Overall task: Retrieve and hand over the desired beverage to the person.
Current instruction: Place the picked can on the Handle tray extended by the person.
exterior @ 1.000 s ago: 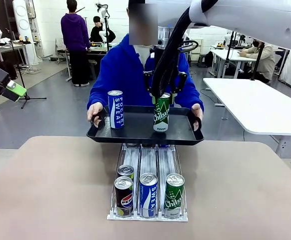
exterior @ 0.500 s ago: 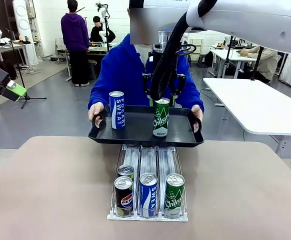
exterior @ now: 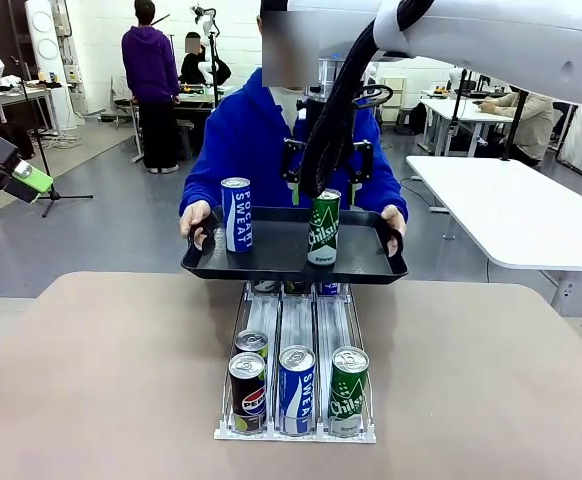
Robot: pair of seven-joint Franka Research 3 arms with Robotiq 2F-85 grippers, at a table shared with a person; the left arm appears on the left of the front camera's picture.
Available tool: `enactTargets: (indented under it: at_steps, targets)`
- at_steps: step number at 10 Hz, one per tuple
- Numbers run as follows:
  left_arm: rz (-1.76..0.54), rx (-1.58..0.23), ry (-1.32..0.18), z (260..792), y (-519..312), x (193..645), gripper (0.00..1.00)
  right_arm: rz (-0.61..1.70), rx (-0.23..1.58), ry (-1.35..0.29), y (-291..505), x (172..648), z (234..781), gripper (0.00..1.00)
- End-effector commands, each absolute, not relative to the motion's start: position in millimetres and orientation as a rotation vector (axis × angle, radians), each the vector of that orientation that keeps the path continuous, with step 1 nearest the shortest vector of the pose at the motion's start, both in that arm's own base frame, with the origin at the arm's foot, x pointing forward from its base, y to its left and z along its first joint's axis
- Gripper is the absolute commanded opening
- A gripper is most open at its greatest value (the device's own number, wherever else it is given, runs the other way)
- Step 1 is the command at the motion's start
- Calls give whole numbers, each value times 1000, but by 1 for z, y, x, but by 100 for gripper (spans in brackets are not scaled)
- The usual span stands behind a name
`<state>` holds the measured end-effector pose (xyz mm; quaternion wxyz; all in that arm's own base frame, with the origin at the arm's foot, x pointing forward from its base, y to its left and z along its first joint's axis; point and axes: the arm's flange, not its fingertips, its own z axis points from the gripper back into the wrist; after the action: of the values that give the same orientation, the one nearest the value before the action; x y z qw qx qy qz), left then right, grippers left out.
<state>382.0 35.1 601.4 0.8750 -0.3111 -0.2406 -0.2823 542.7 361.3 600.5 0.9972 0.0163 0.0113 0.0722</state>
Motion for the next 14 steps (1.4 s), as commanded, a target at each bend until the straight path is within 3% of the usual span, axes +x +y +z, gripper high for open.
enactTargets:
  at_steps: [1, 4, 7, 12, 14]
  targets:
    - [-598, -656, -506, 601, 36, 381, 100, 153, 2, -61, 351, 527, 633, 100]
    - [-598, -656, -506, 601, 36, 381, 100, 137, 14, -221, 287, 457, 686, 100]
    - [-598, -656, -506, 601, 36, 381, 100, 142, 70, -296, 214, 404, 696, 100]
    - [-598, -656, -506, 601, 36, 381, 100, 147, 113, -304, 169, 391, 656, 100]
    - [-598, -656, -506, 601, 36, 381, 100, 121, 80, -287, 175, 394, 664, 100]
